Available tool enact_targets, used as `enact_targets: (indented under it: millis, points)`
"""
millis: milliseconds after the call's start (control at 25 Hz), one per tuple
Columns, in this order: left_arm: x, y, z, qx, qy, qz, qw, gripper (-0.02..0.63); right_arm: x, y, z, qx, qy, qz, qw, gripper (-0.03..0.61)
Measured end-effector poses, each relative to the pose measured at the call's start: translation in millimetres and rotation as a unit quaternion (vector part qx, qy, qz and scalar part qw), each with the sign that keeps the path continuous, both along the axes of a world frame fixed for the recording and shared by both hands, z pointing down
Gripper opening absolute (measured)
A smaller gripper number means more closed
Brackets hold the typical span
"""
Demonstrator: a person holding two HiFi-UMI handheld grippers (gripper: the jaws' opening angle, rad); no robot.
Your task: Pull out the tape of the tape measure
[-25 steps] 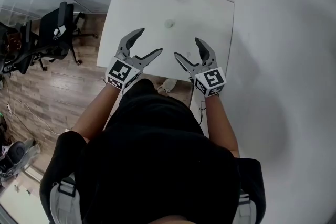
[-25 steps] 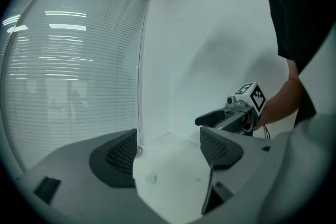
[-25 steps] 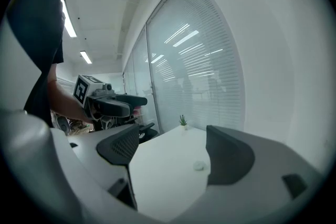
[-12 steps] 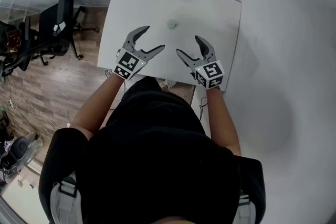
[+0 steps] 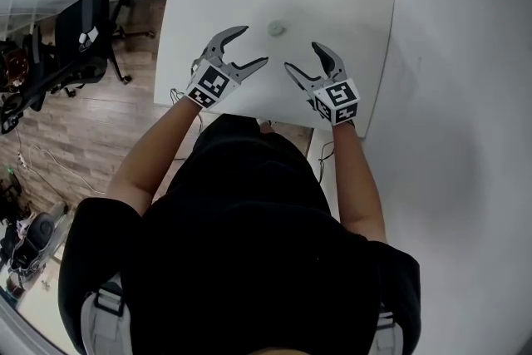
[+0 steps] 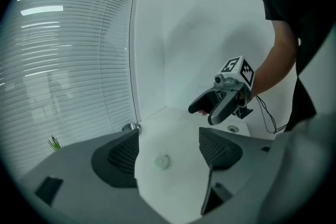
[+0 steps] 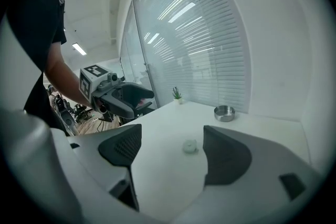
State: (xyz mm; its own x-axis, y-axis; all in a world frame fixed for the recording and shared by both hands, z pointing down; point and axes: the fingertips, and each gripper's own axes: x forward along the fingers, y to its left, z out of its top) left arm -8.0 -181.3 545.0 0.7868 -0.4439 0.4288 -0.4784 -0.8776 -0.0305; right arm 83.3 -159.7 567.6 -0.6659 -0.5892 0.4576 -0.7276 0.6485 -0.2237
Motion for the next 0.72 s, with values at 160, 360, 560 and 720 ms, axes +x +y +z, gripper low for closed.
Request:
enact_targets:
  millis: [160, 360, 560, 720]
  points:
    - [6.5, -7.6, 19.3, -0.001, -0.013, 0.008, 0.9999, 0.371, 3.5, -5.2, 13.2, -0.004, 0.002, -0.004, 1.000, 0.353]
    - [17.1, -17.8, 38.2, -0.011, -0.018, 0.034, 0.9992, 0.371, 4.6, -16.2, 28.2, -0.011, 0.009, -0.008, 1.000, 0.352]
    - [26.9, -33.7, 58.9, -0.016, -0.035, 0.058, 0.9976, 0.371, 6.9, -33.5, 43.9, -0.018, 0.014, -0.009, 1.000, 0.350]
    - [30.9, -40.2, 73.0, -0.027, -0.043, 0.070, 0.9963, 0.370, 6.8, -42.0, 54.9, -0.024, 0.013, -0.005, 1.000, 0.337]
